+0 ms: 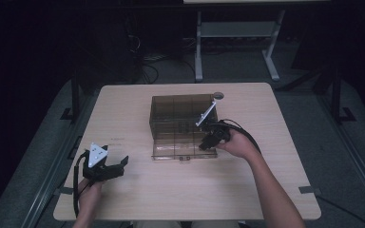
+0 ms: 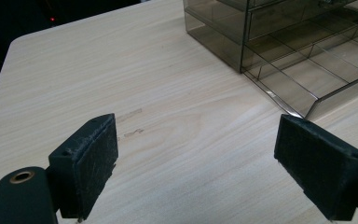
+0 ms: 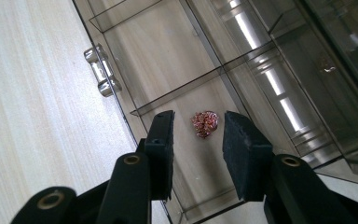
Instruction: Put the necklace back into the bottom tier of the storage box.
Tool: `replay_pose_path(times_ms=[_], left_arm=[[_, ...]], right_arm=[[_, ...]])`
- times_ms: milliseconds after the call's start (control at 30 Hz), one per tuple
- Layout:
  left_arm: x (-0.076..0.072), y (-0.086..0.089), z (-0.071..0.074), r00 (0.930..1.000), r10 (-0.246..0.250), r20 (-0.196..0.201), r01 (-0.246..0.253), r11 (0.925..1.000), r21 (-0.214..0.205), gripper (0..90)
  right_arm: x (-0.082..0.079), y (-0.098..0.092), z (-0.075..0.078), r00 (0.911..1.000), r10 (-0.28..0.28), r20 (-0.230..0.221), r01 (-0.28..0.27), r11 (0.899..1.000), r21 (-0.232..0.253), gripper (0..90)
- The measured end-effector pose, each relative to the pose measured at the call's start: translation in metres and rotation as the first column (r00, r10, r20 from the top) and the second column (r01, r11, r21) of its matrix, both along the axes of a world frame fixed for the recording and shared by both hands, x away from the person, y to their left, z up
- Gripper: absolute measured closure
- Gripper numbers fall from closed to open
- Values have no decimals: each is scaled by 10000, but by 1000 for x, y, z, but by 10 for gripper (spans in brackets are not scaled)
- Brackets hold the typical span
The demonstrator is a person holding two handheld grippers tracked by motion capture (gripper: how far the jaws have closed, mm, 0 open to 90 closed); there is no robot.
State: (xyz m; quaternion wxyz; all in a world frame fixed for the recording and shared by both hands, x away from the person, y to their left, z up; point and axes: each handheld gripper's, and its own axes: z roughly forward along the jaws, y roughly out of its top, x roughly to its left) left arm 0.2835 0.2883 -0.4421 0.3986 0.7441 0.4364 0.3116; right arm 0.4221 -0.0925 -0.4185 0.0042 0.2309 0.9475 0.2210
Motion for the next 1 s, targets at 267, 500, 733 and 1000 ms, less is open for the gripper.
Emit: replay_pose_path(times_ms=[267,500,733,1000], left_arm=[[-1,1,0,10000,9,-10,-9,10000,-34,129],[-1,0,0,10000,-84,-17,84,10000,13,129],[-1,0,0,10000,-60,-10,60,10000,7,129],[-1,-1,-1,10000,-92,-31,92,10000,21,129]], right_arm=[[-4,-3,1,10000,38,19,-38,9997,222,592],[-6,-6,2,9999,13,99,-15,9998,179,584],[-7,-11,7,9998,-75,197,70,9998,208,579],[-10,-16,10,9994,-75,328,70,9998,165,560]])
